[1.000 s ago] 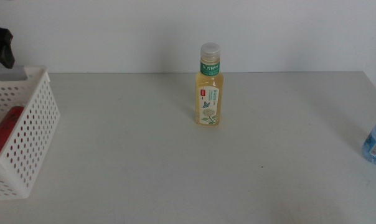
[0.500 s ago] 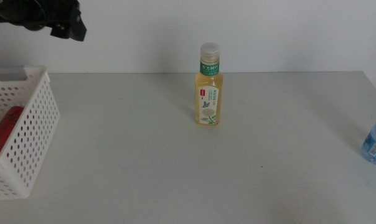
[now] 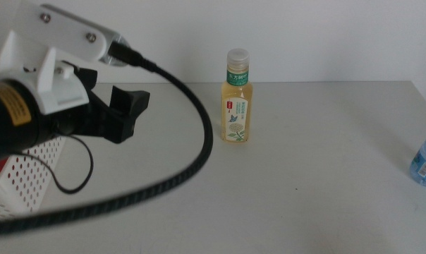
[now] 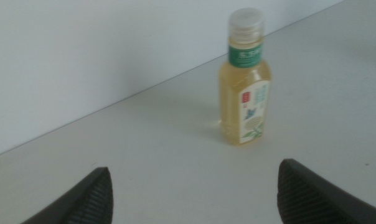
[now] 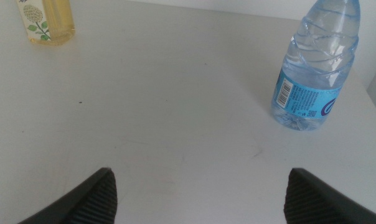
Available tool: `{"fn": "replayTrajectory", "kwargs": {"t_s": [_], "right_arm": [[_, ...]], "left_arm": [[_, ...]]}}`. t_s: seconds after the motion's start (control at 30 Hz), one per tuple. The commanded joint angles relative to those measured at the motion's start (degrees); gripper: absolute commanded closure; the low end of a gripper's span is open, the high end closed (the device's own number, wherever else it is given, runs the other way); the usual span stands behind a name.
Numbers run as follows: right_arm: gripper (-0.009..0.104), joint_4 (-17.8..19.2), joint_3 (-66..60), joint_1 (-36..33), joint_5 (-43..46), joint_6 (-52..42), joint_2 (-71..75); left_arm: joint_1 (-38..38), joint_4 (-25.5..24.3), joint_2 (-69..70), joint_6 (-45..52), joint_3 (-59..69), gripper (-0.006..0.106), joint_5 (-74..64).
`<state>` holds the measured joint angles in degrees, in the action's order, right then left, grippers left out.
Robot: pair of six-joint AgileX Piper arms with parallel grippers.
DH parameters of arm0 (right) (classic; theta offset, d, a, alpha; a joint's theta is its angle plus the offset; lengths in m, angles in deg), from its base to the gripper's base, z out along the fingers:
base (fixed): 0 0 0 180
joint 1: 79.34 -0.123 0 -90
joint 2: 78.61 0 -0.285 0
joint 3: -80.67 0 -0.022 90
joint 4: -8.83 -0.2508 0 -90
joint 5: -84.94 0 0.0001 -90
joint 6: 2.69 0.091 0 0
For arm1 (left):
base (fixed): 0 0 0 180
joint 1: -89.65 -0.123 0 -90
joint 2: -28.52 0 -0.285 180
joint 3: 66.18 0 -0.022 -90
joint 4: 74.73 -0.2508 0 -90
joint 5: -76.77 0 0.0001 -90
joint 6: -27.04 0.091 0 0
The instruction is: Use arms to grab the bottles and put them into the dustbin to the left of the table.
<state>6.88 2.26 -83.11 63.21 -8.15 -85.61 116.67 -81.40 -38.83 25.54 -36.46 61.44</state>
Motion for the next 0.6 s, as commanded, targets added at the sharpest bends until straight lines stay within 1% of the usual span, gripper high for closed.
{"fn": "replayTrajectory", "kwargs": {"t_s": [0.0,0.27,0.4,0.57], "right_arm": [[0.013,0.5,0.12,0.31,3.7,-0.51,1.19],[0.013,0.5,0.12,0.31,3.7,-0.51,1.19],[0.013,0.5,0.12,0.31,3.7,-0.51,1.19],[0.013,0.5,0.12,0.31,3.7,-0.51,1.19]], "left_arm": [[1.85,-1.75,4.36,-3.66,4.15,0.012,10.23],[2.74,-1.62,10.29,-3.85,18.64,0.012,21.06],[2.74,-1.62,10.53,-3.85,21.56,0.012,21.07],[2.74,-1.62,10.53,-3.85,22.07,0.012,20.5]]}}
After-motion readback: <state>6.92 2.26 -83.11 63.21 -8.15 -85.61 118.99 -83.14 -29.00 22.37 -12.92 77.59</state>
